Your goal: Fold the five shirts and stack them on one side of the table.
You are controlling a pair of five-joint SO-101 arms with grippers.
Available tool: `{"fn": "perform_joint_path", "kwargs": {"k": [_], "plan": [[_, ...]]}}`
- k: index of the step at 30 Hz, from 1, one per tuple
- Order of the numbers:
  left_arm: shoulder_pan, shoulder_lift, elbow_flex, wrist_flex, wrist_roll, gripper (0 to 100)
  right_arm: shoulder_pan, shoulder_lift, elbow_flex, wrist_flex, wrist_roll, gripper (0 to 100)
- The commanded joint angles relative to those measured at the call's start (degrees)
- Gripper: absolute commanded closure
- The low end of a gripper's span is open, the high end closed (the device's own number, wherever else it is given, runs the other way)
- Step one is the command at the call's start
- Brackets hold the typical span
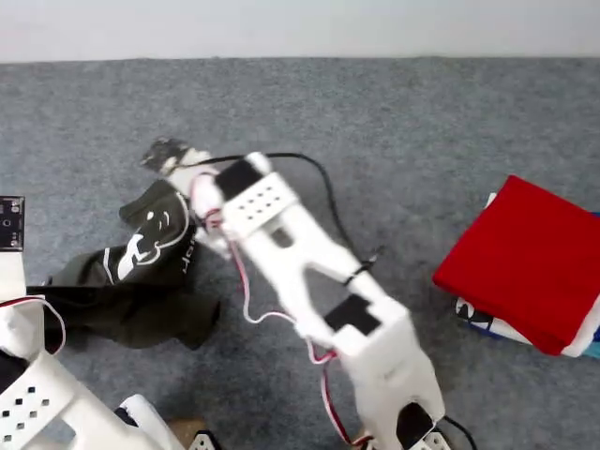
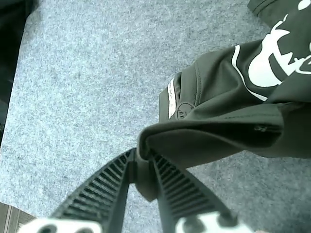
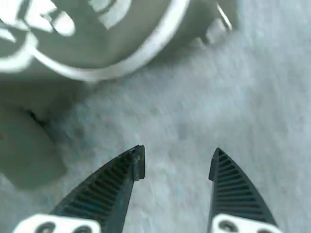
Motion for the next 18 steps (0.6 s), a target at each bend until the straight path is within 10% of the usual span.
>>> {"fn": "perform_joint_path", "kwargs": {"k": [1,18], "plan": [[-0.4,-1.1,-0.2,-1.1,-0.4,99,-2.2,4.5,-10.9,0.0,-0.3,77.5],[-0.2,-1.0,-0.1,0.3,-0.4,99,-7.0,31.3,-39.0,0.8,8.9,89.3]]}}
